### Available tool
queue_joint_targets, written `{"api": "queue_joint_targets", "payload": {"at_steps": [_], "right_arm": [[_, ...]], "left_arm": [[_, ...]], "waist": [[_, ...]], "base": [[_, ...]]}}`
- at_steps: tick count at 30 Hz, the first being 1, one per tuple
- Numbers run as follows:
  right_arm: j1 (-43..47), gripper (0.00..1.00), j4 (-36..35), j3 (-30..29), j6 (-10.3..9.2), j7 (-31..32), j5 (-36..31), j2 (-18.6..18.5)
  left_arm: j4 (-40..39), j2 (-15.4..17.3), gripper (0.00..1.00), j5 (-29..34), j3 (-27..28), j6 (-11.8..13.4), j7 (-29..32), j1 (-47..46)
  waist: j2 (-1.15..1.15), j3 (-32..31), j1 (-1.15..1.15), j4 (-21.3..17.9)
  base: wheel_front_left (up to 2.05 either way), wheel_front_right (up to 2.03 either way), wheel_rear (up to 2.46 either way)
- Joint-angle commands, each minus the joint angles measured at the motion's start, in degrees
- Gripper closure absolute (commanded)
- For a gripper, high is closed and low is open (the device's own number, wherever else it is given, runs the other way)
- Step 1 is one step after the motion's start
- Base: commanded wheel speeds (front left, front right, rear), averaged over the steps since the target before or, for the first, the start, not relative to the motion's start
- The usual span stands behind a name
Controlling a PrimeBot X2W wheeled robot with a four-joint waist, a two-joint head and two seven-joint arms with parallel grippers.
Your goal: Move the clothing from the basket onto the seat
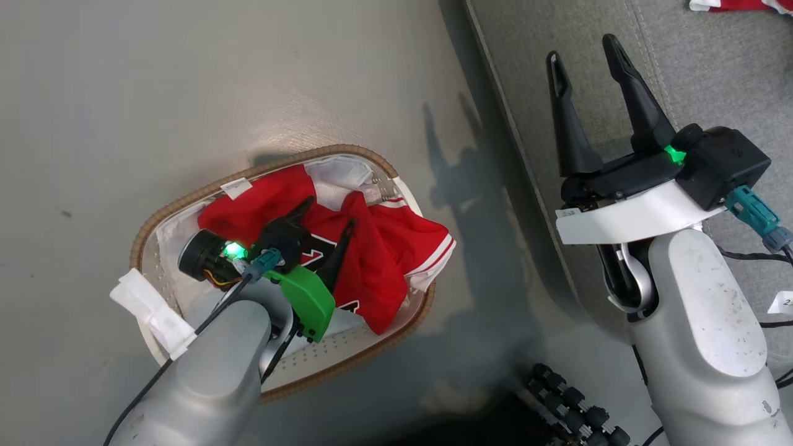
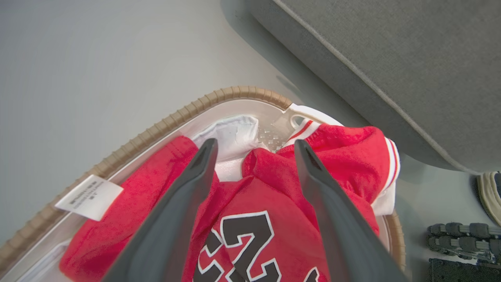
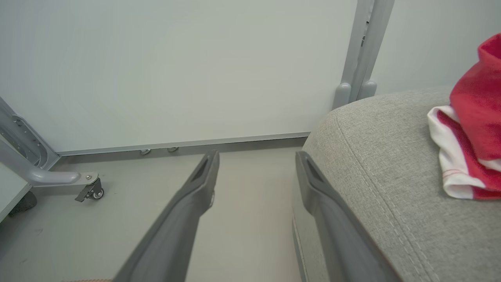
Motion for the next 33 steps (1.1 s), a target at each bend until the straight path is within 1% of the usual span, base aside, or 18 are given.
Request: {"api": "queue_joint_targets", "payload": {"at_steps": [1, 9, 13, 19, 25, 31, 32, 33], "right_arm": [[-0.6, 0.00, -0.5, -0.1, -0.06, -0.1, 0.3, -0.1], [-0.8, 0.00, -1.3, 0.6, -0.07, -0.1, 1.0, -0.1], [-0.7, 0.00, -1.5, 0.9, -0.06, -0.1, 1.4, -0.1], [-0.4, 0.00, -1.6, 0.7, -0.06, -0.1, 1.4, -0.1], [-0.5, 0.00, -1.3, 0.1, -0.07, -0.1, 1.0, -0.1], [-0.9, 0.00, -0.9, 0.1, -0.07, -0.1, 0.7, -0.1], [-1.0, 0.00, -0.9, 0.1, -0.06, -0.1, 0.7, -0.1], [-0.9, 0.00, -0.8, 0.0, -0.07, -0.1, 0.7, -0.1]], "left_arm": [[0.7, 0.4, 0.00, -0.7, -0.8, -0.2, 0.0, -1.6], [6.4, 1.9, 0.00, -2.6, -11.2, -0.2, 0.0, -6.1], [9.8, 2.1, 0.00, -5.7, -15.9, -0.2, 0.0, -8.7], [13.7, 1.3, 0.00, -10.6, -22.7, -0.2, 0.0, -11.2], [17.1, 0.1, 0.00, -15.0, -27.0, -0.2, 0.0, -12.5], [19.3, -0.8, 0.00, -17.9, -29.5, -0.2, 1.9, -12.1], [19.4, -0.7, 0.30, -18.2, -29.7, -0.2, 2.1, -12.0], [19.0, -0.7, 0.75, -18.5, -30.0, -0.2, 2.2, -11.9]], "waist": [[0.00, 2.4, -0.01, -1.3], [0.00, 5.0, -0.01, -1.8], [0.00, 6.1, -0.01, -2.2], [0.00, 7.3, -0.01, -2.4], [0.00, 7.7, -0.01, -2.0], [0.00, 7.2, -0.01, -1.7], [0.00, 7.0, -0.01, -1.7], [0.00, 6.9, -0.01, -1.6]], "base": [[0.00, 0.00, 0.00], [0.00, 0.00, 0.00], [0.00, 0.00, 0.00], [0.00, 0.00, 0.00], [0.00, 0.00, 0.00], [0.00, 0.00, 0.00], [0.00, 0.00, 0.00], [0.00, 0.00, 0.00]]}}
